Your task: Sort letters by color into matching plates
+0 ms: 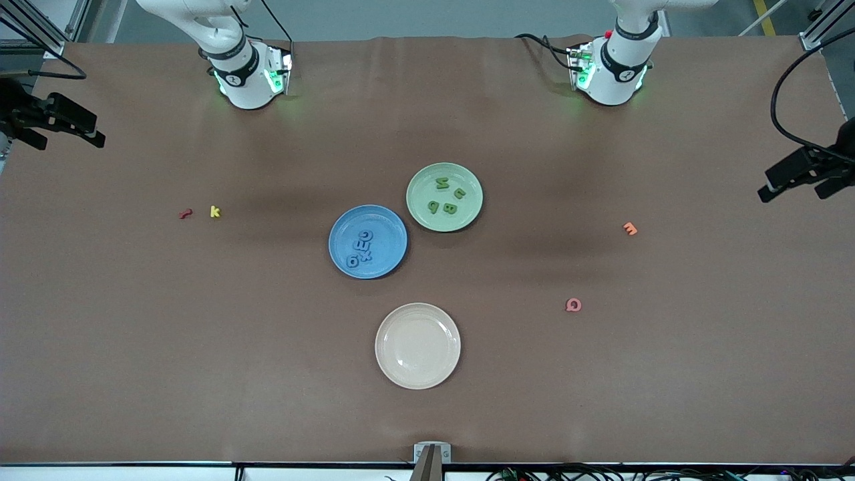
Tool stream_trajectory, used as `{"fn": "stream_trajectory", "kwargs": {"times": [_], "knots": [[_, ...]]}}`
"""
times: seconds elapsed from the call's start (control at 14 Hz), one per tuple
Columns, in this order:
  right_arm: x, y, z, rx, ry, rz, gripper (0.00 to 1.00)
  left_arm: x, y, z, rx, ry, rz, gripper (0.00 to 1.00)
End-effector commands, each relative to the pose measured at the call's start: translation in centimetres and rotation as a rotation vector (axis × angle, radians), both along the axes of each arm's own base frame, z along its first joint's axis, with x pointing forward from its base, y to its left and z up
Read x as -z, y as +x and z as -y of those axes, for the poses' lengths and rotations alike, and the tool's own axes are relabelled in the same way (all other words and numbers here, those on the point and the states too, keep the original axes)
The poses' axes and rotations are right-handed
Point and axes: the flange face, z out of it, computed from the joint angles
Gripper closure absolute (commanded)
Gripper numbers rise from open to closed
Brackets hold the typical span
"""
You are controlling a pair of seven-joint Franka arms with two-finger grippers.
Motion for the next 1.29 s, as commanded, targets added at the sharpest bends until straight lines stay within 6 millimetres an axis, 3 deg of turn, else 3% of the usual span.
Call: {"fn": "stream_trajectory", "kwargs": {"times": [0.0,1.22], "knots": [[-0.5,-0.8,-0.3,0.002,0.001,0.007,0.0,-0.4,-1.0,-0.2,0.066,0.054,-0.054,0.0],[-0.5,-0.7,-0.4,-0.011,-0.034,0.012,0.0,-0.8,-0.9,1.1,0.087,0.038,-0.034,0.0]]}}
